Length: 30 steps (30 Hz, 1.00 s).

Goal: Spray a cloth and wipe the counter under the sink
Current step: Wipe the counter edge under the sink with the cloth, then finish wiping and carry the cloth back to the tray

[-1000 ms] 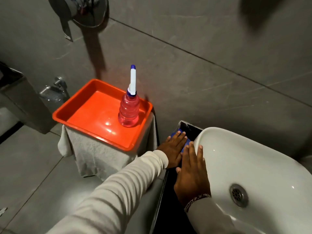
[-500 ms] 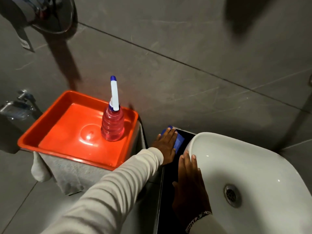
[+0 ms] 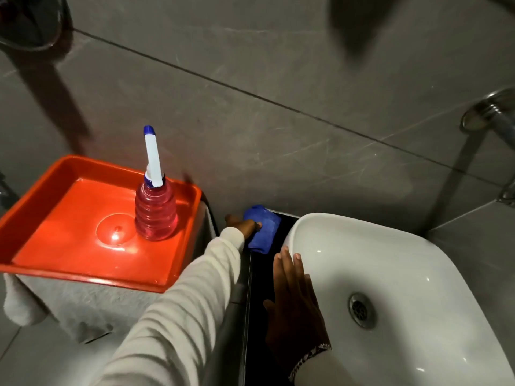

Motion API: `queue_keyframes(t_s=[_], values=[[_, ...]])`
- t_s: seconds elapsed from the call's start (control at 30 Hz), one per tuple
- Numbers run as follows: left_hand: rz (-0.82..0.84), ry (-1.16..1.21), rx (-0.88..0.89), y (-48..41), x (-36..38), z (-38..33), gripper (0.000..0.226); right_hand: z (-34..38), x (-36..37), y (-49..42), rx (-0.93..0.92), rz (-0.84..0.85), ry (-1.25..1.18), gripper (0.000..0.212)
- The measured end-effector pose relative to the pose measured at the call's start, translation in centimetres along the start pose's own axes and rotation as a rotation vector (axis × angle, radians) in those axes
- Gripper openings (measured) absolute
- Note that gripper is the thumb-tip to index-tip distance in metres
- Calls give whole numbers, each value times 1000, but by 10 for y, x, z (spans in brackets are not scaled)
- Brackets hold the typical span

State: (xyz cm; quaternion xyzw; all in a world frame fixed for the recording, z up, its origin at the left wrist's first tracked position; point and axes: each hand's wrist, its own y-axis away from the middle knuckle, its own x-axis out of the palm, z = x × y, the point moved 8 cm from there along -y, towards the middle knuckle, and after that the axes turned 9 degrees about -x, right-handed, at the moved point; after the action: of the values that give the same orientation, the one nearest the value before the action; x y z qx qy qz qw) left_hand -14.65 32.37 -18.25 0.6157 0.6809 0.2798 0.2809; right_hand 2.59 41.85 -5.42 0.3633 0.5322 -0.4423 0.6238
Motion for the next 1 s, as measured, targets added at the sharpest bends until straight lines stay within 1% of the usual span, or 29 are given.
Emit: queue_keyframes(t_s=[0.03,0.1,0.17,0.23,0.3,0.37,0.5,0.57,0.67,0.7,0.77,0.87,0.93,1.0], values=[[35,-61,-40,-1,-2,1,75,0,1,0,0,13,-20,80],[45,-249,0,2,-1,-10,72,-1,2,-1,-3,14,-33,78],[-26,-422,75,7,-1,-25,71,-5,5,-3,13,8,-9,75],[-72,-499,136,12,8,-36,69,-9,9,-4,29,34,25,70],[-88,-454,126,13,17,-39,74,-10,8,-5,33,24,55,70],[-134,-374,105,13,20,-37,79,-6,5,-3,0,-8,76,71],[-217,-325,148,16,14,-41,69,0,-1,-1,-15,5,20,68],[-230,-273,129,17,8,-37,66,2,0,-2,-18,16,25,68],[-281,-244,92,37,-2,-30,58,-2,1,-5,33,43,-4,79],[-279,-253,97,47,-4,-31,55,-3,-1,-7,47,27,-35,80],[-278,-257,134,71,-11,-29,51,-3,-7,-10,85,9,-92,77],[-220,-304,157,113,-22,-17,50,2,-16,-10,113,38,-60,73],[-183,-254,157,134,-32,-4,54,4,-20,-9,116,33,-32,69],[-168,-106,195,163,-54,7,56,12,-31,-5,130,11,-24,64]])
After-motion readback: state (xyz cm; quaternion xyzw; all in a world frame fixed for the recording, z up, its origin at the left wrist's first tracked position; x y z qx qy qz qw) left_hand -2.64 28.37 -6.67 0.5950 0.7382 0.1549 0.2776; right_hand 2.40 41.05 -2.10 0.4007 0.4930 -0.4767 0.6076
